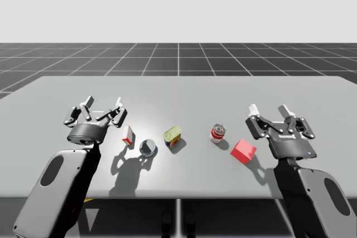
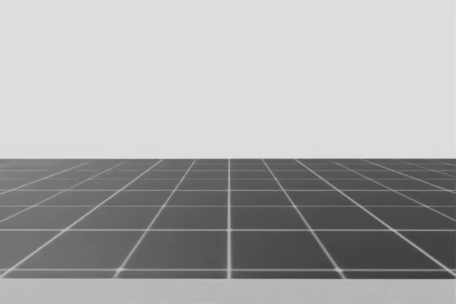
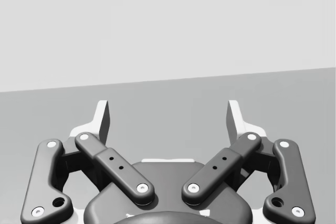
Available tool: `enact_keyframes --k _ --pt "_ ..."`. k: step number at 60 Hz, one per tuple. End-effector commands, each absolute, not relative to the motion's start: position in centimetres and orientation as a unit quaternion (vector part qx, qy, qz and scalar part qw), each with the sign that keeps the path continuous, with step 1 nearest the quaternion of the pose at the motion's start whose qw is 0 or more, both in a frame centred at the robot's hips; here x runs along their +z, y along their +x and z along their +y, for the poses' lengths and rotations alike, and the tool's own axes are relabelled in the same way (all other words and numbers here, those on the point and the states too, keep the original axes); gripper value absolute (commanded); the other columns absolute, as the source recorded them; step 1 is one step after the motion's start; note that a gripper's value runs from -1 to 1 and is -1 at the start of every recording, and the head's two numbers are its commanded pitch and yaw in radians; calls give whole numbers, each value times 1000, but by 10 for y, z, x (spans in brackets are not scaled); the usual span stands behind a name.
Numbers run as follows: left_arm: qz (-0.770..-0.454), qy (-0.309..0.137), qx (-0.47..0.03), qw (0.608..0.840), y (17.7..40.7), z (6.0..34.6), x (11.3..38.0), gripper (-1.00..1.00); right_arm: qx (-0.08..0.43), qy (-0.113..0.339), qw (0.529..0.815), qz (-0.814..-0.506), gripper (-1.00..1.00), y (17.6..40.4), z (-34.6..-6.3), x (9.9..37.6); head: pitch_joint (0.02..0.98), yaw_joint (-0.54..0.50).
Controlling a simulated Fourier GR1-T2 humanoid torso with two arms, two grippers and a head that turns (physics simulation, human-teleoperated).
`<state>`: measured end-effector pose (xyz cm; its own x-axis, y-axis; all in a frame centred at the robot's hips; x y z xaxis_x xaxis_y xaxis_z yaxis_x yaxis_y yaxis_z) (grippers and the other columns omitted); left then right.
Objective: Find the red cube and pick it up.
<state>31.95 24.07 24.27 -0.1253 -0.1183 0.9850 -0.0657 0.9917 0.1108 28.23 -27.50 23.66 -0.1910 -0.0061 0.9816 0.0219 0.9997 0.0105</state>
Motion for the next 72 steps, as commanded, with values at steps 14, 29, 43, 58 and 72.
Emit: enact_keyframes --k 14,29,43,58,72 --pt "-750 62 -19 658 319 241 243 -1000 -21 -14 637 -770 -1000 282 -278 237 133 0" --pt "-751 66 -21 657 320 241 242 -1000 -22 -22 636 -771 -1000 285 -279 237 389 7" --pt "-749 59 -19 660 321 243 243 -1000 -20 -26 642 -766 -1000 286 -279 235 615 -3" --pt "-750 58 -20 659 321 243 244 -1000 -18 -26 643 -765 -1000 286 -279 235 766 -64" --pt "-750 54 -22 659 320 242 244 -1000 -15 -31 643 -765 -1000 287 -279 234 849 -218"
